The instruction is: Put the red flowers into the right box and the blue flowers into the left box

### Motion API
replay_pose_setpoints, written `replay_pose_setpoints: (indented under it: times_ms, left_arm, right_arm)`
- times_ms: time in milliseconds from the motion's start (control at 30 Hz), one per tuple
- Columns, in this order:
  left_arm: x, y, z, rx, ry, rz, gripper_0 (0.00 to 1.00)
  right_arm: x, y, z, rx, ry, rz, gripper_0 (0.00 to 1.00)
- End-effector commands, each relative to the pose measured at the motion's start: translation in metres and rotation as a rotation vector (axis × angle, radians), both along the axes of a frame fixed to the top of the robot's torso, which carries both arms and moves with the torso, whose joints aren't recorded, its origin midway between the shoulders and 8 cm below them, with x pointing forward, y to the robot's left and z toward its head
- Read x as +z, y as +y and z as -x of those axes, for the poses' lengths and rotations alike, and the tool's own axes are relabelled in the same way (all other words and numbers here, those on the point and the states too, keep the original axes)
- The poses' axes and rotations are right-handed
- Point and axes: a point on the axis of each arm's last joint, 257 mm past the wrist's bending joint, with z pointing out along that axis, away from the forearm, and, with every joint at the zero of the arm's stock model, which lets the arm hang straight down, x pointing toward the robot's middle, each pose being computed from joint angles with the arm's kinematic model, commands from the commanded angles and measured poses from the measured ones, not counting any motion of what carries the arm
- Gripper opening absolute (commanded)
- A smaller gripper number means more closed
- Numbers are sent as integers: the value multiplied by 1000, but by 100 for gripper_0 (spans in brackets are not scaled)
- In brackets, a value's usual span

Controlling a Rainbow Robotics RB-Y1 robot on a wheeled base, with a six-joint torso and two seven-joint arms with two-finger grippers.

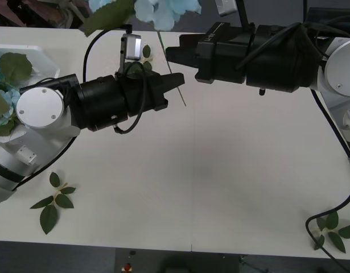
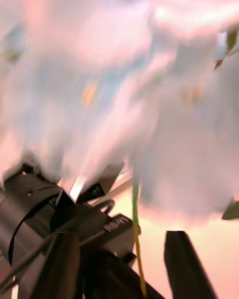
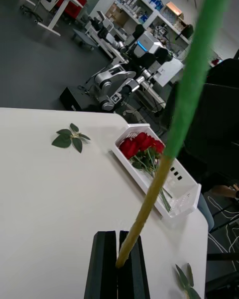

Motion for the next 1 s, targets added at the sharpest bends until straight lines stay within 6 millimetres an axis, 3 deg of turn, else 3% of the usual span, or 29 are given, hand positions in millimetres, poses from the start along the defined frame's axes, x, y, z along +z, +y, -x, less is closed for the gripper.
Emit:
replay_pose_setpoints:
  times_ms: [33, 67, 267, 400, 467, 533, 600, 733, 800, 833, 1000]
  left_arm:
    - [36, 16, -1, -9, -76, -9, 0]
    - [36, 16, -1, -9, -76, -9, 0]
    - [63, 86, 3, 8, 174, 198, 0]
    - [67, 162, -10, 128, 251, 260, 0]
    - [72, 187, -13, 160, 272, 299, 0]
    - [77, 229, -19, 215, 280, 329, 0]
    - [77, 254, -23, 249, 278, 331, 0]
    - [54, 335, -28, 349, 323, 350, 0]
    - [49, 343, -29, 363, 330, 350, 0]
    - [31, 377, -34, 433, 357, 359, 0]
    - [3, 430, -39, 550, 398, 375, 0]
  right_arm:
    - [15, -2, 12, 22, -89, 44, 71]
    - [15, -2, 12, 22, -89, 44, 71]
    - [16, -19, 14, 12, -128, 109, 75]
    - [15, -44, 22, 19, -152, 197, 77]
    - [14, -54, 25, 23, -171, 236, 77]
    - [6, -73, 28, 56, -185, 315, 77]
    - [0, -82, 30, 84, -202, 361, 77]
    - [-20, -114, 44, 191, -234, 471, 77]
    - [-23, -117, 46, 206, -240, 478, 77]
    - [-33, -127, 56, 265, -259, 494, 77]
    - [-46, -129, 75, 324, -240, 432, 77]
